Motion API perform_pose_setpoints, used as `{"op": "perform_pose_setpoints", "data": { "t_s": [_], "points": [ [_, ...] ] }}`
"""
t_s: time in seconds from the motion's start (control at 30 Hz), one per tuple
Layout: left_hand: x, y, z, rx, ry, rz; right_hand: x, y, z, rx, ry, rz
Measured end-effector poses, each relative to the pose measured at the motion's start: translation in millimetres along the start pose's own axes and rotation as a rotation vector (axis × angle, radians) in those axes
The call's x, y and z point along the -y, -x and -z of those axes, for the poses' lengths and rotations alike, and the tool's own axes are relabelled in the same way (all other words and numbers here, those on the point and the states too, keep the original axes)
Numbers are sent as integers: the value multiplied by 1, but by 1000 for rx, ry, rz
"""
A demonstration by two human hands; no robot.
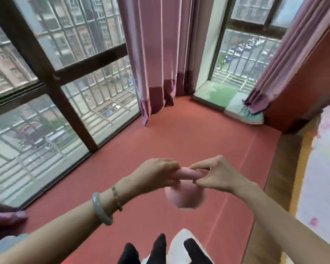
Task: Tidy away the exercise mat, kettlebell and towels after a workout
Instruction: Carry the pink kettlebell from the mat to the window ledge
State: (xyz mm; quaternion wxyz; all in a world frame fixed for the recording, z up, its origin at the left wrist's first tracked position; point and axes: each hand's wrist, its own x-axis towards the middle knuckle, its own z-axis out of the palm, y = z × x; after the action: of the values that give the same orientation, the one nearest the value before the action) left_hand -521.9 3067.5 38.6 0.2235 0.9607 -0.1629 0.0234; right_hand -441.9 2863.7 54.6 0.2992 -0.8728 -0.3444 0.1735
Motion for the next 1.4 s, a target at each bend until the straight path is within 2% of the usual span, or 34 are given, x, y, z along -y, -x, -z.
{"op": "perform_pose_setpoints", "data": {
  "t_s": [0.5, 0.93, 1.2, 1.4],
  "points": [
    [195, -297, 30, 7, 72, -58, -122, -290, 135, 69, 33, -107],
    [370, -574, 70, 57, 56, -159, -223, -547, 253, 0, 30, -148],
    [471, -747, 110, 143, 100, -264, -273, -694, 324, -123, 17, -310],
    [526, -858, 121, 184, 137, -270, -320, -787, 375, -133, 13, -373]
  ]
}}
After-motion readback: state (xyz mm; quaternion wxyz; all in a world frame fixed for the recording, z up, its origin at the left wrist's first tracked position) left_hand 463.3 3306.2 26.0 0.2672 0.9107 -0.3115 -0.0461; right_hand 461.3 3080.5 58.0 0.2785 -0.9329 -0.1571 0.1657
